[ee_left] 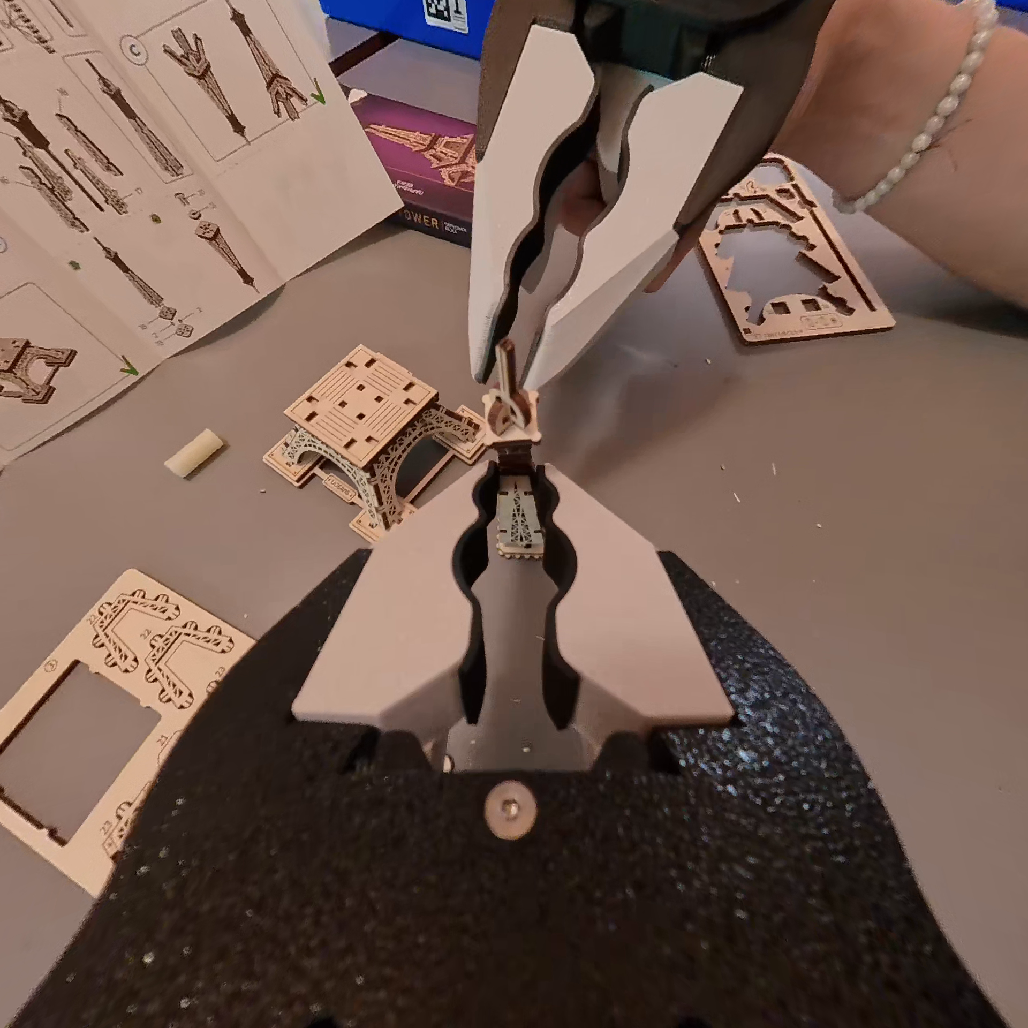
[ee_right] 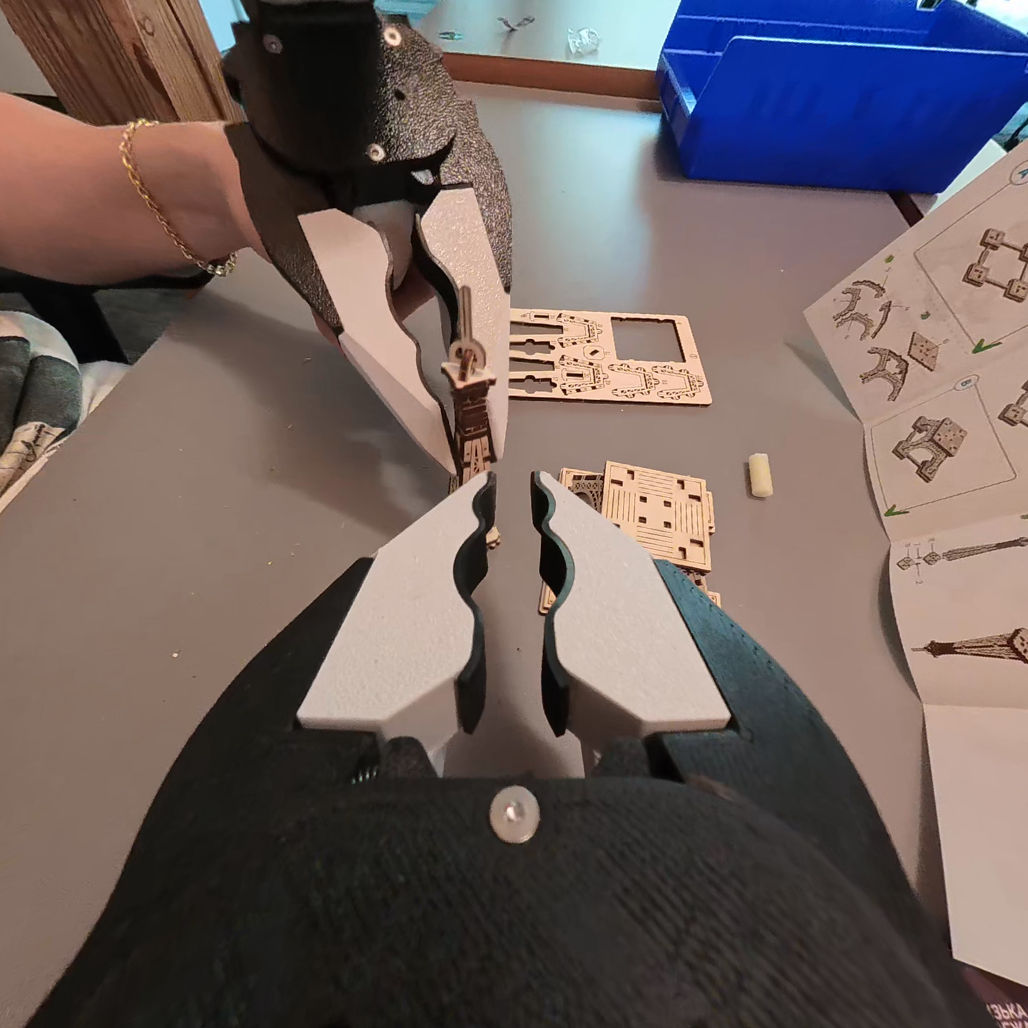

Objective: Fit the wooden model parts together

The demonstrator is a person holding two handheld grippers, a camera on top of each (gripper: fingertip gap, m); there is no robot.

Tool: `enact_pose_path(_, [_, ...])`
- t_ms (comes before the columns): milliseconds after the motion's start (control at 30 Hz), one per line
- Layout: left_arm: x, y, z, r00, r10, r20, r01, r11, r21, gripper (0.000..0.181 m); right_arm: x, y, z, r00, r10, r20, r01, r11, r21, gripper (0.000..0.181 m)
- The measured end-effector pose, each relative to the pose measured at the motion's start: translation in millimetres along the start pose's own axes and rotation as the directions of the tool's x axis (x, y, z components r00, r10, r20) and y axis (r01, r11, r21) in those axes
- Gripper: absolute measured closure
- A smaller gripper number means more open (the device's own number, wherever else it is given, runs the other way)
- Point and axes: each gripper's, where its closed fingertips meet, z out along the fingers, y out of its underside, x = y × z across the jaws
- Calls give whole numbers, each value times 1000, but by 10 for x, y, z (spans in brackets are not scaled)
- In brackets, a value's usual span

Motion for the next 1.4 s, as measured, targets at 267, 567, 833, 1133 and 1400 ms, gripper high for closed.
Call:
enact_pose_path(267, [11, -4, -16, 1000, 21, 14, -21, 1000, -8, 170, 10, 19, -2, 1000, -6, -7, 6, 1000, -10, 171])
enact_pose_path(567, [-42, 6, 0, 998, -60, -5, 60, 998, -17, 170, 42, 57, -15, 1000, -1, -20, 0, 1000, -25, 171])
enact_pose_path(833, [-97, -9, -19, 955, -269, -126, 275, 961, 30, 170, 110, 69, -62, 999, 16, -52, -17, 999, -29, 172])
enact_pose_path(1133, [-104, 35, -2, 932, -315, -177, 324, 946, 24, 170, 119, 74, -81, 998, 9, -60, -11, 999, -36, 173])
enact_pose_path(1400, [-93, 39, -15, 951, -259, -171, 266, 964, 20, 170, 111, 97, -69, 998, -8, -66, 4, 998, -60, 174])
